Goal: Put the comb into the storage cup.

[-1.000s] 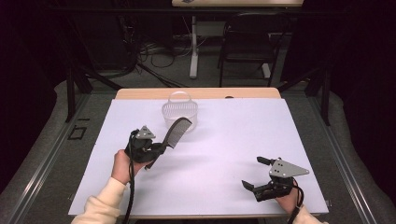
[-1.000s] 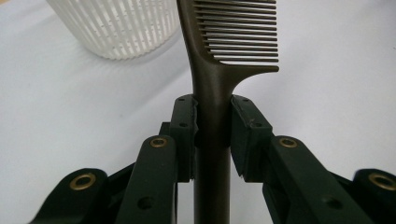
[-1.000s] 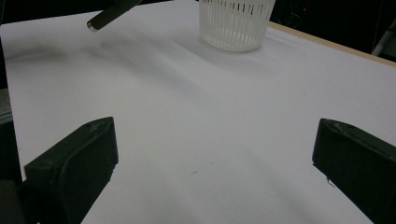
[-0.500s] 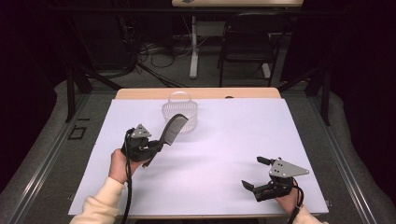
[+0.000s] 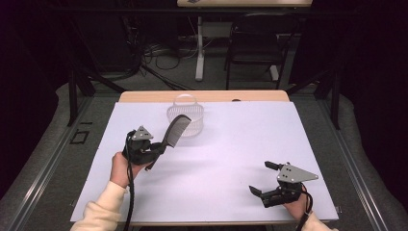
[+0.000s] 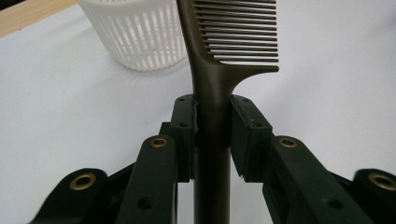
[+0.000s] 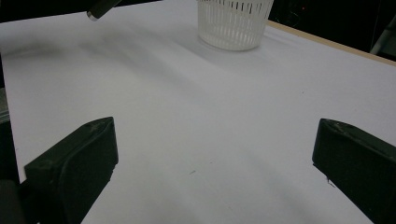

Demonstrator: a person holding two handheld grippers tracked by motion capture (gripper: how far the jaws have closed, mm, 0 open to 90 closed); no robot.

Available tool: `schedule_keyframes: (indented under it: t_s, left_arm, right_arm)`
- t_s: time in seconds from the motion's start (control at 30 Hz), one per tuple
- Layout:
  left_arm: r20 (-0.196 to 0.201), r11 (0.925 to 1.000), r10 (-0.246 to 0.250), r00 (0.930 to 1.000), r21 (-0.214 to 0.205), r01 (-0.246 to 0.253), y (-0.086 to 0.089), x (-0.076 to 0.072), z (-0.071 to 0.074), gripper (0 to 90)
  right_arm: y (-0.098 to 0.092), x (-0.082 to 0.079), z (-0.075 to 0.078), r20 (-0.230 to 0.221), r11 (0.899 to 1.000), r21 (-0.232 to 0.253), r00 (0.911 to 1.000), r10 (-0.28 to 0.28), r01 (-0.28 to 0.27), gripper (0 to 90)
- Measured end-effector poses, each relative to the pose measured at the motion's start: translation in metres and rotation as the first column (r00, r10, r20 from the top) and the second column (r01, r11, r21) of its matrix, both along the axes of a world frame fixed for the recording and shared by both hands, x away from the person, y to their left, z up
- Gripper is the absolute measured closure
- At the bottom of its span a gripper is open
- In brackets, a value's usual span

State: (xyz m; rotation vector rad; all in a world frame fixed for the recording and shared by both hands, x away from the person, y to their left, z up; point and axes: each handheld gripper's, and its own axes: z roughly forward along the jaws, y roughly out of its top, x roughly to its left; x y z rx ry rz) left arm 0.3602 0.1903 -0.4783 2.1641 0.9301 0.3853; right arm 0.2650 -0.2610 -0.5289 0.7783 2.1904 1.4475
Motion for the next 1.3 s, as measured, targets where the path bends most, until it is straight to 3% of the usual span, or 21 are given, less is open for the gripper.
schedule_keyframes:
  t_s: [1.3]
  left_arm:
    - [0.061, 0.9989, 0.043, 0.9972, -0.022, -0.042, 0.002, 0.02, 0.016, 72.4]
  right_arm:
    - [0.0, 0.0, 0.0, 0.0, 1.0, 0.001, 1.0, -0.003, 0.003, 0.0]
